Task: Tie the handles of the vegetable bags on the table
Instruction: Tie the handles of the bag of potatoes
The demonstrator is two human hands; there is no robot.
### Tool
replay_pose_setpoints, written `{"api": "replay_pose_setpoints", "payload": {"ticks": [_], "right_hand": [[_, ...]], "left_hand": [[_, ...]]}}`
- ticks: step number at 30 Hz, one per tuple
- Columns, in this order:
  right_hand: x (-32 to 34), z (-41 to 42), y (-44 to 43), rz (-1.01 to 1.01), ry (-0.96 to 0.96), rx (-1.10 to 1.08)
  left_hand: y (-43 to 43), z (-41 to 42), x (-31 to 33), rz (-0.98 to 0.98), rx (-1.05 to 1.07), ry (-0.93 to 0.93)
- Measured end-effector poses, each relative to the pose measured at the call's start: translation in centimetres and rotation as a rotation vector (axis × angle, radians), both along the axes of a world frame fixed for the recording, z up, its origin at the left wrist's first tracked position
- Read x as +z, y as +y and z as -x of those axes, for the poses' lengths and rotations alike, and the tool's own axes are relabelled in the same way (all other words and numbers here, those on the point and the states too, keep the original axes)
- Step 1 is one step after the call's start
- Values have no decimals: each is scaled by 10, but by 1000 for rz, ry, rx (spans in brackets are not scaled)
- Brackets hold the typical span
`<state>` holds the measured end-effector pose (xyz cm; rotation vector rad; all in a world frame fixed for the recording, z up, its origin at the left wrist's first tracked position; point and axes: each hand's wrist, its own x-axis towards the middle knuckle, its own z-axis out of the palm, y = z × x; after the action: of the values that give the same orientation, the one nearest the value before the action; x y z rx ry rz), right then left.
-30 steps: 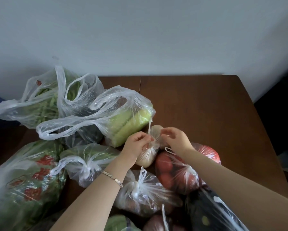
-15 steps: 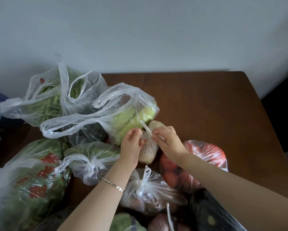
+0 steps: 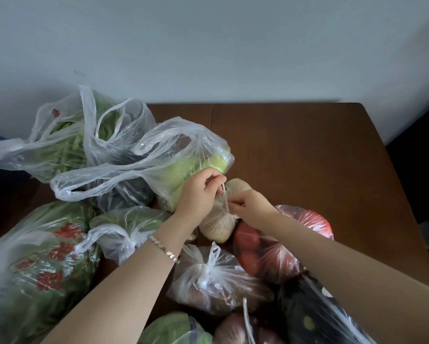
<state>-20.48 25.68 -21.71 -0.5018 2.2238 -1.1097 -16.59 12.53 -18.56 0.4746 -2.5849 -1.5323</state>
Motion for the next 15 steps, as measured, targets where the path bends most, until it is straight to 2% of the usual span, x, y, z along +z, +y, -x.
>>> {"api": "replay_pose_setpoints", "payload": {"ticks": [5, 9, 15], "right_hand": [[-3, -2, 11, 0, -41, 98], [-9, -4, 13, -2, -96, 58], [-14, -2, 7, 176, -333, -201]], "left_hand": [[6, 15, -7, -15, 0, -77], [14, 13, -9, -75, 52, -84], [20, -16, -20, 322, -44, -120]]}}
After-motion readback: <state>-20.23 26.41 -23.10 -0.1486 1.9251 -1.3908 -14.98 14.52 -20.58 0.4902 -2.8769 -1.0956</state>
